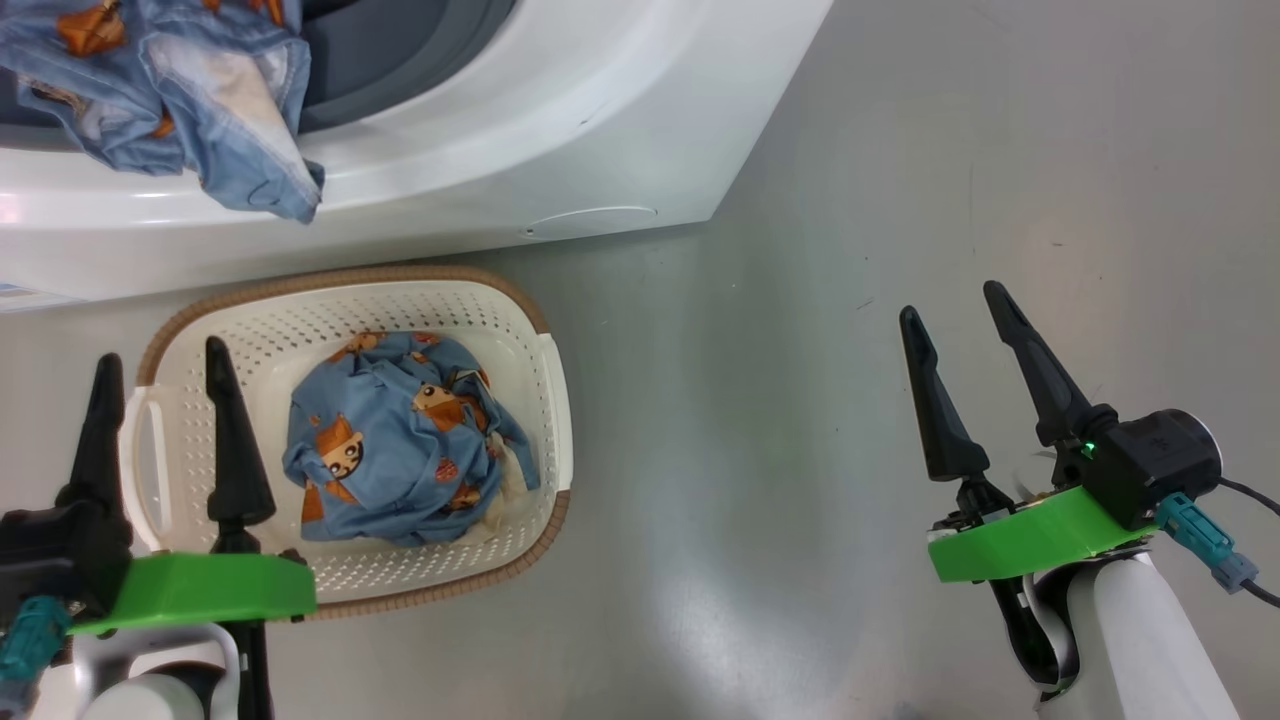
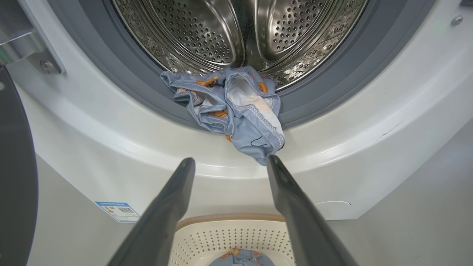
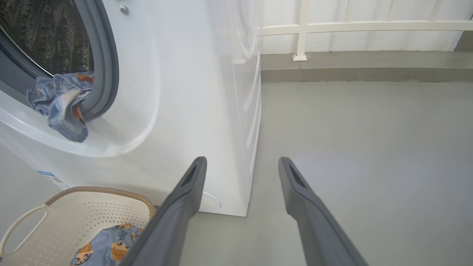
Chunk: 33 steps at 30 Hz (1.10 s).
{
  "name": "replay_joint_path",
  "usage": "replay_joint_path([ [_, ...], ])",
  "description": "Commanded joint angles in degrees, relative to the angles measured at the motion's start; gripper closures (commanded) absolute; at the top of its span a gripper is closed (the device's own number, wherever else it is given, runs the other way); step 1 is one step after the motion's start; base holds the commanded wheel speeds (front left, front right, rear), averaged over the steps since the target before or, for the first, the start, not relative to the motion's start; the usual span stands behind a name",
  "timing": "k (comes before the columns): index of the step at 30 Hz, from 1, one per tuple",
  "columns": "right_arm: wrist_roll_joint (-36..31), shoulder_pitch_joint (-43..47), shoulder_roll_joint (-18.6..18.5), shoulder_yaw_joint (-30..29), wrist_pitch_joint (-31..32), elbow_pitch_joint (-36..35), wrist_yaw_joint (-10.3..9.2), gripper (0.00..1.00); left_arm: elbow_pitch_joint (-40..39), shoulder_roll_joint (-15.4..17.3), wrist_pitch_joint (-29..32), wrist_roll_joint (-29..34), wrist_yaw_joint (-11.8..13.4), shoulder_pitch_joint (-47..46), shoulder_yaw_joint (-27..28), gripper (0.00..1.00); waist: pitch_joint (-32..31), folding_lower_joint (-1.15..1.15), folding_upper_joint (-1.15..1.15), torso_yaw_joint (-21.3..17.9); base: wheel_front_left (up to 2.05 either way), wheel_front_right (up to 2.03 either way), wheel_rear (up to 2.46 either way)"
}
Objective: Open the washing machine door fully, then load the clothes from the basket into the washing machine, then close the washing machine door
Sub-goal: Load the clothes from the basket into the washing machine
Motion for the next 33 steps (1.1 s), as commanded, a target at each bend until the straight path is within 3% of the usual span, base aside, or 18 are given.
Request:
replay_joint_path([
  [1, -0.07, 0.27, 0.14, 1.14, -0.27, -1.29, 0.09, 0.00, -2.02, 1.25, 0.38, -0.28, 0.70, 0.85, 2.22, 0.00, 0.04, 0.00, 0.00, -0.05, 0.00, 0.00, 0.00],
  [10, 0.48, -0.22, 0.14, 1.74, -0.27, -1.30, 0.09, 0.00, -0.65, 1.83, 1.69, -1.58, 0.46, -1.74, 2.85, 0.00, 0.58, 0.00, 0.00, -1.25, 0.00, 0.00, 0.00],
  [17, 1.43, -0.46, 0.14, 2.00, -0.27, -1.37, 0.09, 0.00, 1.75, 4.21, 4.79, -1.51, -0.97, -8.38, 2.63, 0.00, 1.04, 0.00, 0.00, -2.87, 0.00, 0.00, 0.00],
  [23, 2.71, 0.17, 0.14, 2.15, -0.27, -0.95, 0.09, 0.00, 7.79, 6.98, 13.25, -1.06, -2.45, -17.34, 0.96, 0.00, 0.11, 0.00, 0.00, -4.47, 0.00, 0.00, 0.00],
  [33, 3.28, 2.16, 0.14, 2.35, -0.27, -0.50, 0.09, 0.00, 21.80, 6.53, 20.50, -1.60, -1.38, -31.99, 0.35, 0.00, -2.30, 0.00, 0.00, -5.32, 0.00, 0.00, 0.00],
])
